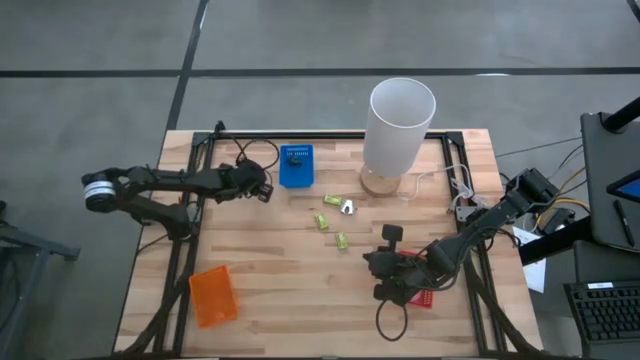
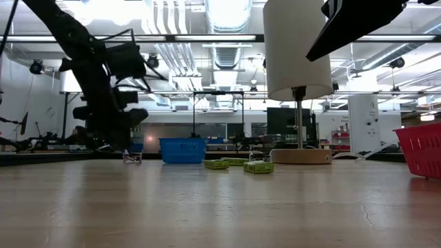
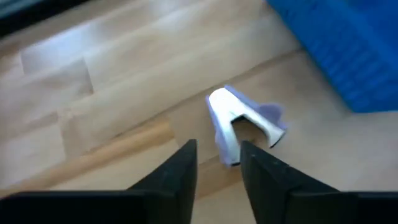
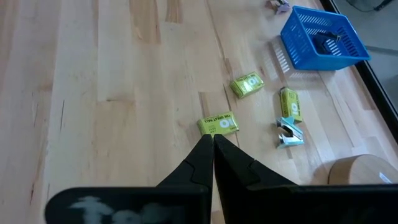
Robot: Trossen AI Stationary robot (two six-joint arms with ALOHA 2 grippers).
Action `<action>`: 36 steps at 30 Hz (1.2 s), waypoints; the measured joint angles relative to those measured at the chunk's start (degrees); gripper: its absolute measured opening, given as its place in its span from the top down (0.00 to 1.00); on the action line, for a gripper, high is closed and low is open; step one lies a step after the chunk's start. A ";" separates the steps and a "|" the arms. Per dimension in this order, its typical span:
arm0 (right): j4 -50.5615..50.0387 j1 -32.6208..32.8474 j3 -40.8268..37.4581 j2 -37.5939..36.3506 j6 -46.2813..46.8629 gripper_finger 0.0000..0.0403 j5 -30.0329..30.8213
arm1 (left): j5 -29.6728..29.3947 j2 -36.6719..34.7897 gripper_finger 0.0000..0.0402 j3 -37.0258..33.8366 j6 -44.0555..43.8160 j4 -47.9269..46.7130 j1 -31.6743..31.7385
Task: Pick and place Stapler, Stapler remover, tape
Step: Put the purple staple remover into the blue bin
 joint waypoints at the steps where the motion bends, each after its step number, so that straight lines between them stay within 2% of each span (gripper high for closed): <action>1: 0.00 0.00 0.00 0.00 0.04 0.98 0.00 | 0.00 0.58 0.66 -0.28 -0.57 0.34 0.04; 6: 0.07 0.01 0.00 0.00 0.15 0.98 0.00 | -0.91 2.29 0.60 -0.54 -1.66 1.66 0.11; 13: 0.11 0.00 -0.06 0.00 -0.02 0.98 0.00 | -2.67 2.35 0.59 -0.92 -0.44 5.83 0.87; 18: 0.11 0.00 -0.07 0.00 -0.02 0.98 0.00 | -0.29 2.35 0.59 -2.79 -0.99 7.50 2.07; 23: 0.09 0.00 -0.07 0.00 -0.02 0.98 0.00 | -0.90 2.32 0.60 -4.39 -1.15 9.59 2.16; 30: 0.09 0.00 -0.07 0.02 -0.02 0.98 0.00 | 0.00 2.35 0.69 -5.09 0.68 13.46 2.27; 36: 0.09 0.00 -0.17 0.02 -0.05 0.98 0.00 | 1.28 2.35 0.86 -5.09 1.29 13.39 2.27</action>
